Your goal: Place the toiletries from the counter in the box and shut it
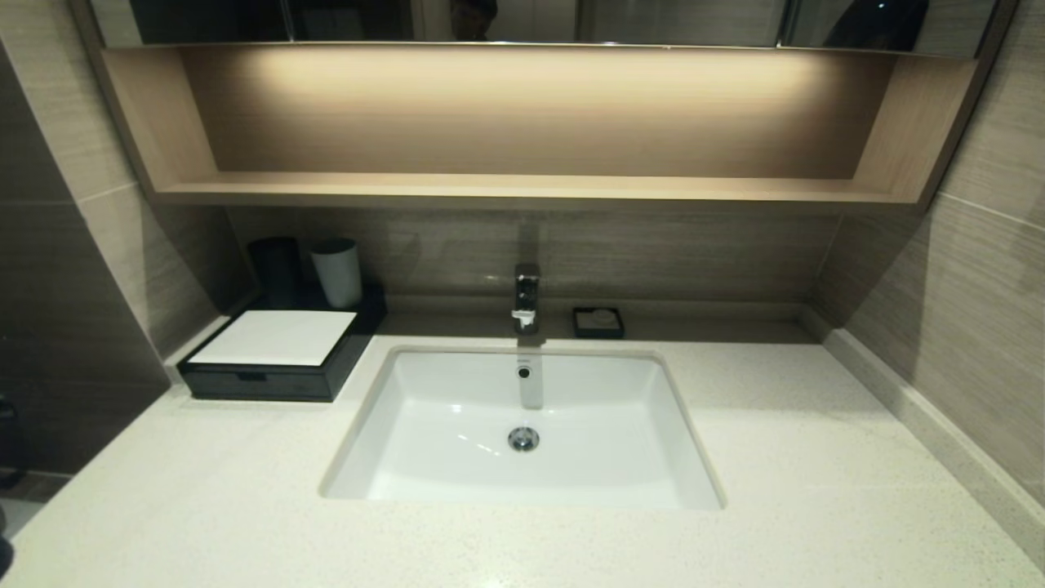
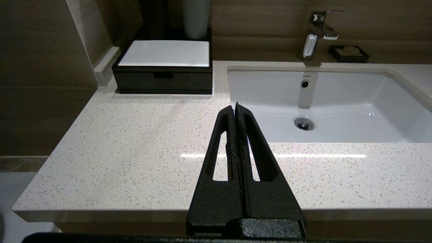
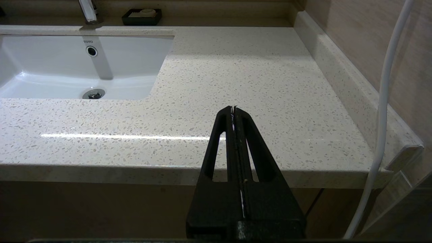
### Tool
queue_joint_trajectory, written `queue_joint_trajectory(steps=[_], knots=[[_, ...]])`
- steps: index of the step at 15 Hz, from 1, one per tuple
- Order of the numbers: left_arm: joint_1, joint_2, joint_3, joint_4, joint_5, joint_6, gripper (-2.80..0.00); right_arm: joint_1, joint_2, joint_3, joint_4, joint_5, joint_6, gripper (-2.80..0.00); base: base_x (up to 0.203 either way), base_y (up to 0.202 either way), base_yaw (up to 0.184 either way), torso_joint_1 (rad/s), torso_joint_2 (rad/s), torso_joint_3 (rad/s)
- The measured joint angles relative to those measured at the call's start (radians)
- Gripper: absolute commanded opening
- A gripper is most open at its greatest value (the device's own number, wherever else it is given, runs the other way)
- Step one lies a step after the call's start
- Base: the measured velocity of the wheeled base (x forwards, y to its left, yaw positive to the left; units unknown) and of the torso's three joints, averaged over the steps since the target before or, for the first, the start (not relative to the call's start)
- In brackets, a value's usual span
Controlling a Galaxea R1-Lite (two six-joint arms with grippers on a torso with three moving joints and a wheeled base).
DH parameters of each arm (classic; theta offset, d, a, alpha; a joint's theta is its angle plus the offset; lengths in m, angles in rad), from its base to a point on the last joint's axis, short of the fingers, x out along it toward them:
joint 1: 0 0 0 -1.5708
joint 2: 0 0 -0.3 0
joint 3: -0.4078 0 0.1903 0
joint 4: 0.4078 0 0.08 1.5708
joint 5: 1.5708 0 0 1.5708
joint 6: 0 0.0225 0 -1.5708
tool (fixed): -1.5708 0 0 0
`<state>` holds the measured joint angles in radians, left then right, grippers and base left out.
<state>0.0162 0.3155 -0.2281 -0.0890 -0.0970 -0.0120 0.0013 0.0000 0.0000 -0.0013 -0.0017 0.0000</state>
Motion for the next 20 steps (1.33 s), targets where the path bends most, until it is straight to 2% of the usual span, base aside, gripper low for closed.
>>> queue_joint_trajectory(steps=[7, 15, 20], knots=[[-0.006, -0.176, 0.033, 0.13, 0.0, 0.014, -2.8, 0.0, 0.0, 0.0, 0.0, 0.0, 0.0, -2.8, 0.0, 0.0, 0.0, 0.0, 0.0, 0.0], [-0.013, -0.296, 0.092, 0.176, 0.002, 0.049, -2.8, 0.0, 0.0, 0.0, 0.0, 0.0, 0.0, -2.8, 0.0, 0.0, 0.0, 0.0, 0.0, 0.0], [-0.013, -0.314, 0.152, 0.143, 0.014, 0.059, -2.8, 0.0, 0.0, 0.0, 0.0, 0.0, 0.0, -2.8, 0.0, 0.0, 0.0, 0.0, 0.0, 0.0]])
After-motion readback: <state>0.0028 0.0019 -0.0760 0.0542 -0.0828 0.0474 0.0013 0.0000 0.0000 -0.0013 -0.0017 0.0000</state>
